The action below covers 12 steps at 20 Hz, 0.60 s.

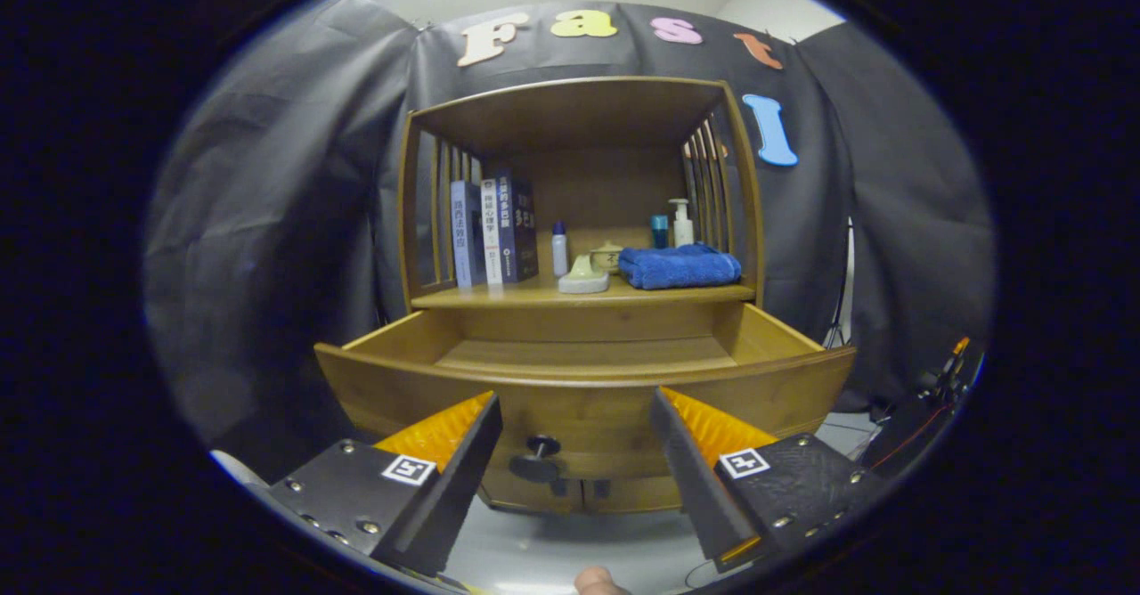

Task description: Pull open the drawer, take out the items inside it, and place them on the countertop above the cabinet.

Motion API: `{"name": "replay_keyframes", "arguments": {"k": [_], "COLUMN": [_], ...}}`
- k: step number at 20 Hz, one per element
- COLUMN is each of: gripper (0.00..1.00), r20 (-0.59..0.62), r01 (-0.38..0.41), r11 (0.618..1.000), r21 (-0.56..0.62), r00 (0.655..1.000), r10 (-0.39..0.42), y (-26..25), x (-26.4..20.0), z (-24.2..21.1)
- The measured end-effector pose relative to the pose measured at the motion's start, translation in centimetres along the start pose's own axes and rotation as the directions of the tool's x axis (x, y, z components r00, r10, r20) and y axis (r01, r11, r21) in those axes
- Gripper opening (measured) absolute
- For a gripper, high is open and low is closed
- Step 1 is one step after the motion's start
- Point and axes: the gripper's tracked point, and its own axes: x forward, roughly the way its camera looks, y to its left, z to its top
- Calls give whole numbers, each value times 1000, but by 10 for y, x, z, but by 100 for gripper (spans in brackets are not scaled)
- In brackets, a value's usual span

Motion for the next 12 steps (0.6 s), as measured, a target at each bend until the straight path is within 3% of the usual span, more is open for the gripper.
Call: {"name": "replay_keyframes", "arguments": {"k": [7,12], "gripper": [100,99], "r20": [8,-16], "r01": [4,-11], "r11": [998,997], "r21": [-68,-82], "r00": [1000,1000], "r10": [-4,10], "y": [13,29], "x": [11,43], "z": [-36,-50]}}
